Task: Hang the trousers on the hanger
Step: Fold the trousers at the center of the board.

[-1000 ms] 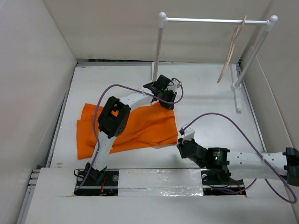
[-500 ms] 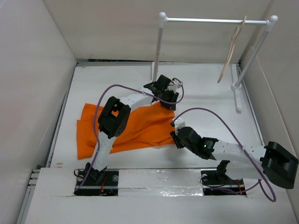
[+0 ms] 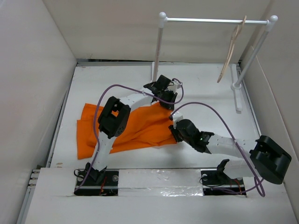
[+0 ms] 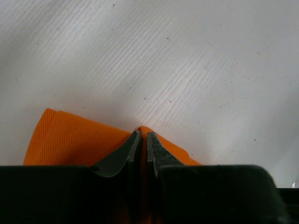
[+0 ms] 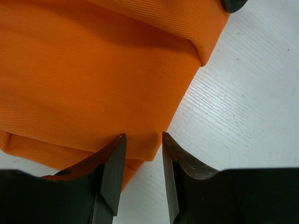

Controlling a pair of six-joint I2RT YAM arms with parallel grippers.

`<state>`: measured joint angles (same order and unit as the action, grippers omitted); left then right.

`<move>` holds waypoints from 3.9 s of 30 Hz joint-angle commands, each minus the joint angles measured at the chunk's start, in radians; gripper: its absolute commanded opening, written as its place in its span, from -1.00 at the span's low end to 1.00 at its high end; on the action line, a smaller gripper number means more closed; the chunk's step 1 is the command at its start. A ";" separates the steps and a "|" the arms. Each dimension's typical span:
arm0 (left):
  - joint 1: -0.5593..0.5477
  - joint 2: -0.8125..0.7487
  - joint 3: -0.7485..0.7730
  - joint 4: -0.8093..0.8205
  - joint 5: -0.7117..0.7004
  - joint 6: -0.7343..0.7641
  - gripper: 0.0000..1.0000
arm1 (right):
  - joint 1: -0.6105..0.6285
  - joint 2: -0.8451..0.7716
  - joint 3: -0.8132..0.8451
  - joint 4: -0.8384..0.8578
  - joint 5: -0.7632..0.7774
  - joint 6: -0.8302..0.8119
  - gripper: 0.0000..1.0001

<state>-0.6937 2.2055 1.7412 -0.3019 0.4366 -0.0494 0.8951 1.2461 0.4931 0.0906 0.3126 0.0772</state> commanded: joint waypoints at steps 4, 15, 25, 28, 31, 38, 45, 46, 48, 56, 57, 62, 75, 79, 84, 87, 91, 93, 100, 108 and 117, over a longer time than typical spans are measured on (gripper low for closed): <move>-0.004 -0.049 0.011 -0.008 0.008 0.010 -0.92 | 0.013 0.010 0.018 0.070 -0.038 -0.011 -0.22; -0.004 -0.047 0.020 -0.005 0.014 -0.001 -0.92 | 0.047 -0.082 -0.068 0.069 -0.055 0.019 -0.22; -0.004 -0.047 0.021 -0.009 0.021 0.003 -0.92 | 0.047 0.030 0.001 0.064 -0.056 -0.004 -0.13; -0.004 -0.043 0.021 -0.008 0.024 0.003 -0.93 | 0.036 0.033 0.007 0.072 -0.037 -0.007 -0.12; -0.004 -0.038 0.023 -0.011 0.025 0.003 -0.98 | 0.011 0.052 0.018 0.089 -0.030 -0.017 -0.24; -0.004 -0.041 0.029 -0.016 0.021 0.010 -1.00 | -0.012 0.052 0.025 0.080 0.026 -0.010 -1.00; 0.016 -0.049 0.047 -0.013 0.013 0.005 -1.00 | 0.047 -0.143 -0.091 0.040 0.072 0.079 -1.00; 0.016 -0.052 0.047 -0.009 0.014 0.002 -1.00 | 0.047 -0.177 -0.106 0.041 0.066 0.081 -1.00; 0.016 -0.056 0.041 0.003 -0.002 -0.010 -1.00 | 0.047 -0.200 -0.128 0.029 0.040 0.081 -1.00; 0.036 -0.058 0.069 0.006 -0.038 -0.032 -1.00 | 0.151 -0.260 -0.151 -0.087 -0.010 0.136 -1.00; 0.045 -0.053 0.081 0.004 -0.038 -0.036 -1.00 | 0.163 -0.276 -0.159 -0.088 -0.016 0.160 -1.00; 0.054 -0.007 0.121 -0.006 -0.044 -0.038 -1.00 | 0.244 -0.321 -0.214 -0.114 -0.021 0.249 -1.00; 0.054 0.031 0.109 0.015 -0.062 -0.020 -1.00 | 0.376 -0.399 -0.231 -0.218 0.051 0.426 -1.00; 0.054 0.052 0.121 0.026 -0.094 -0.024 -1.00 | 0.430 -0.406 -0.231 -0.242 0.057 0.473 -1.00; 0.054 0.089 0.158 0.017 -0.130 -0.026 -1.00 | 0.544 -0.363 -0.209 -0.271 0.068 0.557 -1.00; 0.043 0.092 0.140 0.035 -0.117 -0.023 -1.00 | 0.580 -0.333 -0.200 -0.285 0.077 0.599 -1.00; 0.033 0.091 0.135 0.053 -0.122 -0.020 -0.72 | 0.610 -0.303 -0.197 -0.293 0.086 0.644 -1.00; 0.023 0.077 0.132 0.055 -0.118 -0.020 -0.46 | 0.620 -0.309 -0.194 -0.319 0.106 0.670 -1.00; 0.014 -0.097 0.069 0.096 -0.136 -0.020 0.00 | 0.640 -0.453 -0.156 -0.451 0.169 0.661 -0.08; 0.014 -0.499 -0.294 0.390 -0.240 -0.164 -0.07 | 0.541 -0.527 -0.071 -0.488 0.338 0.502 0.54; 0.014 -0.874 -0.853 0.624 -0.331 -0.360 -1.00 | -0.098 -0.389 -0.045 -0.033 -0.173 0.059 -1.00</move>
<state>-0.6750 1.3636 1.0119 0.2256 0.1223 -0.3122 0.9287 0.7849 0.4072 -0.1722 0.3798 0.3138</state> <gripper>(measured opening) 0.004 0.015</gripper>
